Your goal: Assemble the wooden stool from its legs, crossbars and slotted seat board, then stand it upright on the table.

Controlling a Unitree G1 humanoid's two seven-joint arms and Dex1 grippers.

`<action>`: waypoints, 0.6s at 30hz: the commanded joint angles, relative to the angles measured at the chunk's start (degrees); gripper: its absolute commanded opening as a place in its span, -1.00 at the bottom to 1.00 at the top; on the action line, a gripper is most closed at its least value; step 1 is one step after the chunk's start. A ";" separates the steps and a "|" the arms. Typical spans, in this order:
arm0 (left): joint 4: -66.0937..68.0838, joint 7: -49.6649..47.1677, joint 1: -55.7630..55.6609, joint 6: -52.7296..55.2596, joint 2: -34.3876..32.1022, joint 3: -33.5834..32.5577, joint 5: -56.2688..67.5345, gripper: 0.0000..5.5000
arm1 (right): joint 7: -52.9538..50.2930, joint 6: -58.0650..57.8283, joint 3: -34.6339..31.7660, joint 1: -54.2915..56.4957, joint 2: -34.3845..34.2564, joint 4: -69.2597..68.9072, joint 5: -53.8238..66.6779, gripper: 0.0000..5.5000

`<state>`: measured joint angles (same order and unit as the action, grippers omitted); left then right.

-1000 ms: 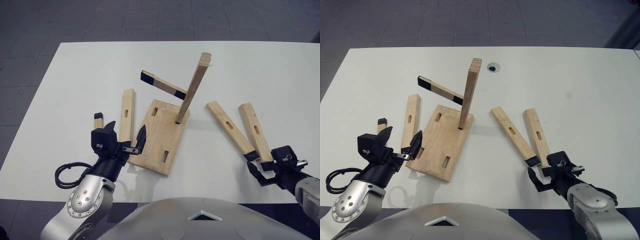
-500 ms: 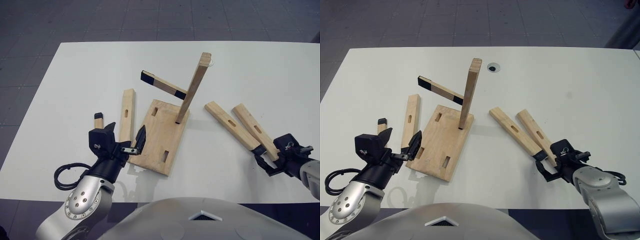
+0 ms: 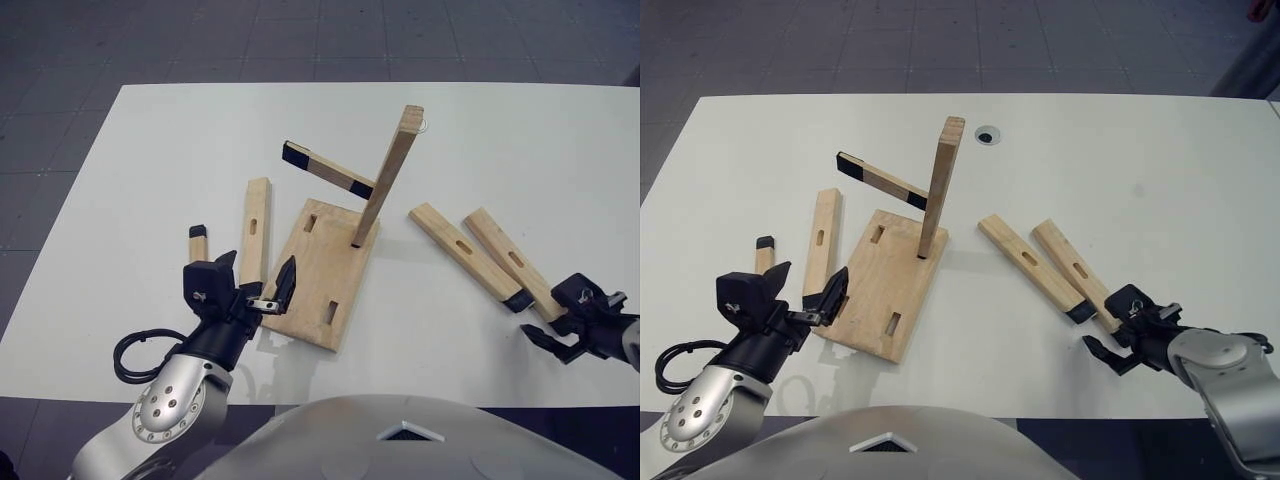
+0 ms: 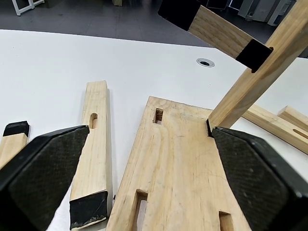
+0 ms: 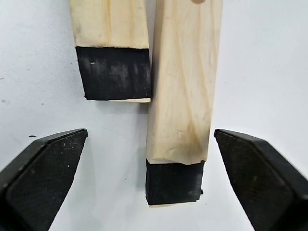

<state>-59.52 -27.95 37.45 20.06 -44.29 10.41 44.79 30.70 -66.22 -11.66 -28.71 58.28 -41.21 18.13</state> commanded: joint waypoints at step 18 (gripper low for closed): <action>-0.47 -1.48 0.38 -2.75 -4.19 0.70 1.40 0.72 | -0.47 2.20 5.79 0.57 -2.49 10.66 -2.14 -0.21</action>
<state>-59.52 -28.56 37.63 17.57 -47.60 11.07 45.93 31.60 -61.64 -9.55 -25.63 57.20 -35.23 17.84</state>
